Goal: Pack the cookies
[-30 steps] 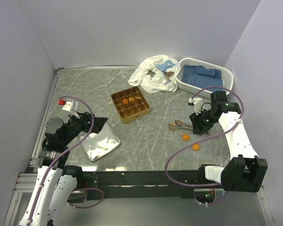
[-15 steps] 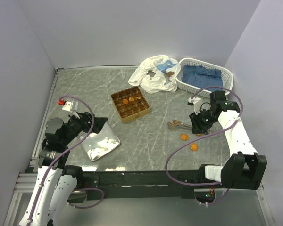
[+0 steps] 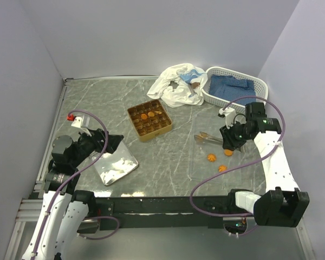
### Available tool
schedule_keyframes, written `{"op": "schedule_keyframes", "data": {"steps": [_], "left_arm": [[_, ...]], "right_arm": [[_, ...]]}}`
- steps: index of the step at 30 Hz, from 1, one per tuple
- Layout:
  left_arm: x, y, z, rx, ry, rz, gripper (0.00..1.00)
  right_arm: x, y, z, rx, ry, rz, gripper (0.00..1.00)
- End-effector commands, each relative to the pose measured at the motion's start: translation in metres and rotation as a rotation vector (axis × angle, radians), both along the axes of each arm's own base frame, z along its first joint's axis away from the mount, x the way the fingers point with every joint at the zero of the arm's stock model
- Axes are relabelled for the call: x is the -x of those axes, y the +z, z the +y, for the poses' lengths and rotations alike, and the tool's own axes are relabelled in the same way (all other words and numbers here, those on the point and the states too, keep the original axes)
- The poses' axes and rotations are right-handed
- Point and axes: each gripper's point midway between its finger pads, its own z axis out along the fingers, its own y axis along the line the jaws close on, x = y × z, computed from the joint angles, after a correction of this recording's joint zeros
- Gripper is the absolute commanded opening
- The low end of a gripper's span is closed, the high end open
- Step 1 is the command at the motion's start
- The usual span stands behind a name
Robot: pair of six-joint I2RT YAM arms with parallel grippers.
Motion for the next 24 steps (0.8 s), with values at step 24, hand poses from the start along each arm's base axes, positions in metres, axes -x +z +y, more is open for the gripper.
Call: {"op": "schedule_keyframes", "data": {"steps": [24], "left_arm": [[-0.005,0.009,0.005,-0.009,0.028,-0.047,0.96]], "right_arm": [[-0.093,0.101,0.205,-0.134,0.367,-0.171,0.34]]}}
